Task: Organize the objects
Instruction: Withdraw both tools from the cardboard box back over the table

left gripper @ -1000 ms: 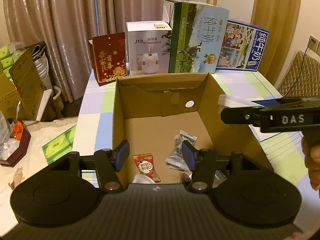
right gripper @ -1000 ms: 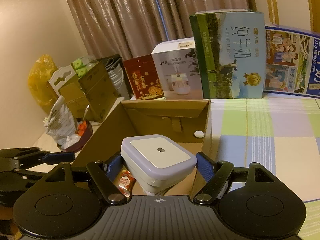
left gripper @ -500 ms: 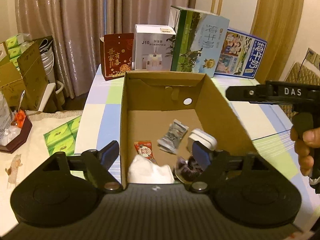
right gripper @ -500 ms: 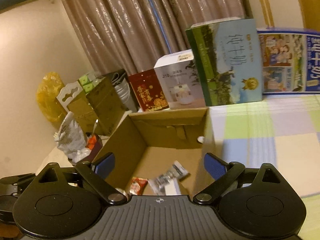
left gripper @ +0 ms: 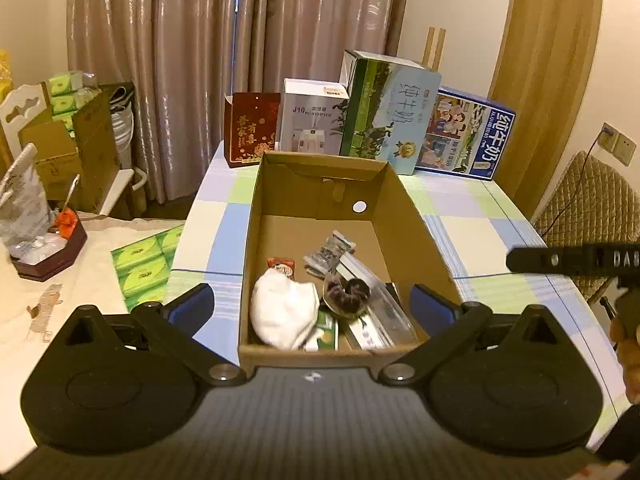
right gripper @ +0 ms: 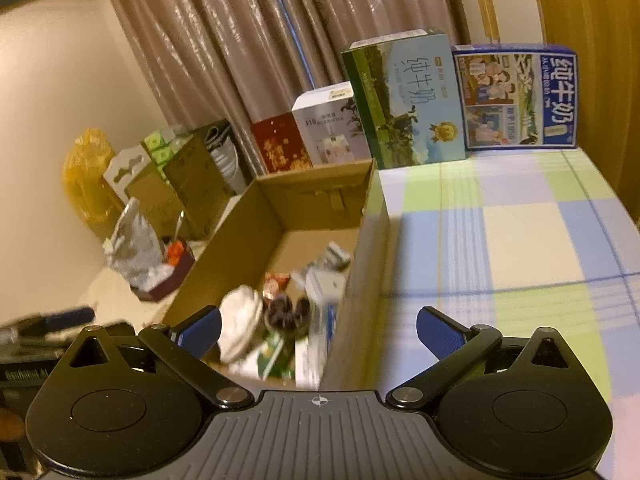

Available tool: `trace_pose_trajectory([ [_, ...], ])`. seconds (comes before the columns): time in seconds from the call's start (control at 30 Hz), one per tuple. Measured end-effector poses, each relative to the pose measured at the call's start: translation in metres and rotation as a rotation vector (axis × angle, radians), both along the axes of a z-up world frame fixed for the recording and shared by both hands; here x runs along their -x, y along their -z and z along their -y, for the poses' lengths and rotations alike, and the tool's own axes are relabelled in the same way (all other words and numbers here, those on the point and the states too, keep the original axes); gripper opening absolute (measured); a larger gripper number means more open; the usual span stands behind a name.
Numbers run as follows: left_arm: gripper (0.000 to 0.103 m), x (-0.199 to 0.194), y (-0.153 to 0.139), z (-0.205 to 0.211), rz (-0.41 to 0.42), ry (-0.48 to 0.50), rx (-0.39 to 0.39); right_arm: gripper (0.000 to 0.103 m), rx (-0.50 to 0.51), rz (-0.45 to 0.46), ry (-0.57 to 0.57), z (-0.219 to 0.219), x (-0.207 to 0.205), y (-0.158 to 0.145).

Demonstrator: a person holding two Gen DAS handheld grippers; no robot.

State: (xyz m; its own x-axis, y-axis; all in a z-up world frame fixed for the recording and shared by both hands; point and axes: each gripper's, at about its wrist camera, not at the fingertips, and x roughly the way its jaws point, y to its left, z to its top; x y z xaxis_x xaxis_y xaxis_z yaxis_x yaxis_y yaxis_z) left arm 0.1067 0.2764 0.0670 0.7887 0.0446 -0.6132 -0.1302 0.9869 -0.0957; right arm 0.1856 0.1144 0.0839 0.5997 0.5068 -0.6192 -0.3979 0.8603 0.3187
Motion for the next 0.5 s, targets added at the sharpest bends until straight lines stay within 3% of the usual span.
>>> trace_pose_trajectory([
  [0.27, 0.102, 0.047, -0.014, 0.026, -0.013, 0.022, 0.030, 0.101, 0.095, 0.027, -0.037, 0.009, 0.069, -0.003],
  [0.5, 0.102, 0.078, -0.016, 0.056, -0.027, 0.006, 0.023, 0.101, 0.131, 0.023, 0.014, 0.032, 0.102, -0.002],
])
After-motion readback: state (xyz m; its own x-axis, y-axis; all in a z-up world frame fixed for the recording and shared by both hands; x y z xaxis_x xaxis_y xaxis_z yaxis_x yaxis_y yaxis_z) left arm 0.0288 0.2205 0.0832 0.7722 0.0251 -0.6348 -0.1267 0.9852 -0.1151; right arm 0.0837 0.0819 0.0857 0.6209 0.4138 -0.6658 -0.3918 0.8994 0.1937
